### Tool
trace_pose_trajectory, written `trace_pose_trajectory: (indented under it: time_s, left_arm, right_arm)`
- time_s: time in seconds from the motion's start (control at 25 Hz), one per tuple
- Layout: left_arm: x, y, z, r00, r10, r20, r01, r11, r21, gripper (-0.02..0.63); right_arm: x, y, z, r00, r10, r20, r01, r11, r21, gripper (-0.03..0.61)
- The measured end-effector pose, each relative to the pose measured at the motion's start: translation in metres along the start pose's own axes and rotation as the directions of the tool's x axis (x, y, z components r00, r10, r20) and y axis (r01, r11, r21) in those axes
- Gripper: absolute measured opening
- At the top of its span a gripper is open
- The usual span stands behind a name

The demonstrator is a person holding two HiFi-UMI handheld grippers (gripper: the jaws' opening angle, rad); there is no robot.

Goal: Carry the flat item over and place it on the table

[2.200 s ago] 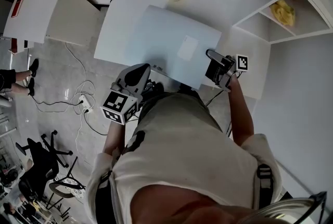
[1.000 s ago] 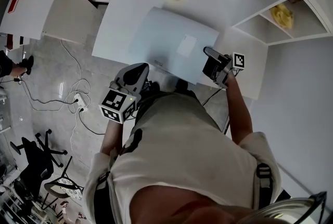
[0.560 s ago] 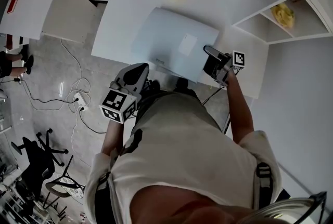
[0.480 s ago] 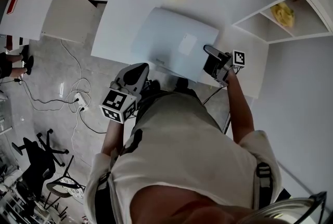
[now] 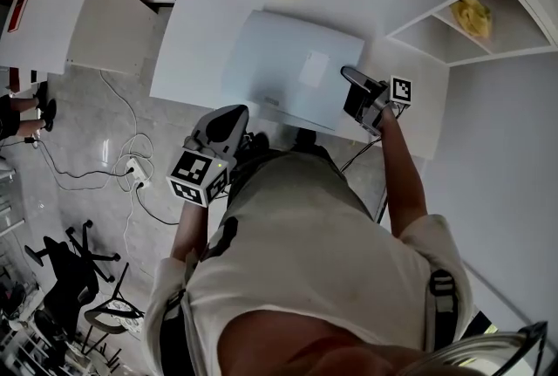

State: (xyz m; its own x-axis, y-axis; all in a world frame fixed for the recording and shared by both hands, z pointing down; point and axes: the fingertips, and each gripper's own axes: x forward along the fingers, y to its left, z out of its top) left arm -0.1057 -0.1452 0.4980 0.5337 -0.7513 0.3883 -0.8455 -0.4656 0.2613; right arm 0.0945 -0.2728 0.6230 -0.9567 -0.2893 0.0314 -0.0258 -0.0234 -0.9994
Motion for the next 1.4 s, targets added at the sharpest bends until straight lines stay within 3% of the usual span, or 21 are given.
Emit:
trace_pose_trajectory:
  time_s: [0.52,0.88,1.28,1.4]
  left_arm:
    - [0.001,0.005,-0.004,1.0,-0.001,-0.001,0.0,1.0,-0.019,0.02]
    - [-0.001,0.008,-0.003,1.0,-0.005,0.006,0.005,1.0,-0.013,0.02]
    - [0.002,0.009,-0.002,1.0,-0.014,0.008,0.015,1.0,-0.007,0.02]
    - [-0.001,0.01,-0.002,1.0,-0.02,0.016,0.021,0.999,-0.029,0.02]
  right_arm:
    - [-0.02,-0.015,0.03,0.982,-0.106,0.158,0.109,0.994,-0.011,0.291]
    - [-0.033,-0.028,0.044,0.941,-0.222,0.256,0.246,0.967,-0.065,0.29]
    - [-0.054,-0.056,0.043,0.868,-0.413,0.275,0.464,0.873,-0.153,0.333]
    - [-0.059,-0.067,0.038,0.822,-0.512,0.249,0.564,0.791,-0.237,0.334]
